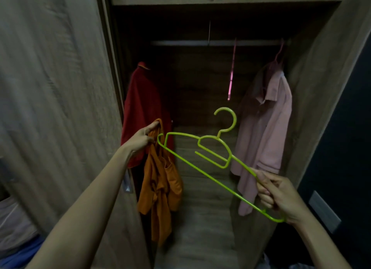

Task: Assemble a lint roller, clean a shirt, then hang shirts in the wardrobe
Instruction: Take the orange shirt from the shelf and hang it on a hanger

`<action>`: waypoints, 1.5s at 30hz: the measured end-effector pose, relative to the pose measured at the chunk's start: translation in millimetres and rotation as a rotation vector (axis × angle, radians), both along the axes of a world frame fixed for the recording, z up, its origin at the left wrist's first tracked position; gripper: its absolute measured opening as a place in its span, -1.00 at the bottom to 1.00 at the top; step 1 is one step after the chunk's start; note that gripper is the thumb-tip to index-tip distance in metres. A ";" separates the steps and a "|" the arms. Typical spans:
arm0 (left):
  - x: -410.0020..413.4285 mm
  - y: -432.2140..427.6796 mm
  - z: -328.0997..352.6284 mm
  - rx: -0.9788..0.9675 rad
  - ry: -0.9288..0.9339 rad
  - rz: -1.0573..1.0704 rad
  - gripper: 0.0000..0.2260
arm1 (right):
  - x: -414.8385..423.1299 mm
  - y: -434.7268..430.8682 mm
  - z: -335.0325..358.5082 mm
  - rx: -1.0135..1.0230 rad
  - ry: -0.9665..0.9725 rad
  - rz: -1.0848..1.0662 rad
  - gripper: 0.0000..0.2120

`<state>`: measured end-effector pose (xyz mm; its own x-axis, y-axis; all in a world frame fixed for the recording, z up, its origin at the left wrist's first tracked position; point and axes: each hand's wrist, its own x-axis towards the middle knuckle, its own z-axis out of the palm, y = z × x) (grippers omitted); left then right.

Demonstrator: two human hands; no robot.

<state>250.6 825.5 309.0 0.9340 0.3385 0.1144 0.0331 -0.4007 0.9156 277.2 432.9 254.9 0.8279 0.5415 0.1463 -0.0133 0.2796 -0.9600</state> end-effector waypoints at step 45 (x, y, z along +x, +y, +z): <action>-22.2 -66.5 66.7 0.705 -0.593 0.049 -0.79 | -4.5 56.6 29.7 -0.167 -1.153 -0.815 -0.79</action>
<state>228.4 759.0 375.7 0.6427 0.0467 0.7647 -0.3318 -0.8827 0.3327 272.8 489.5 284.6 0.3744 0.0564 0.9256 0.8939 -0.2875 -0.3440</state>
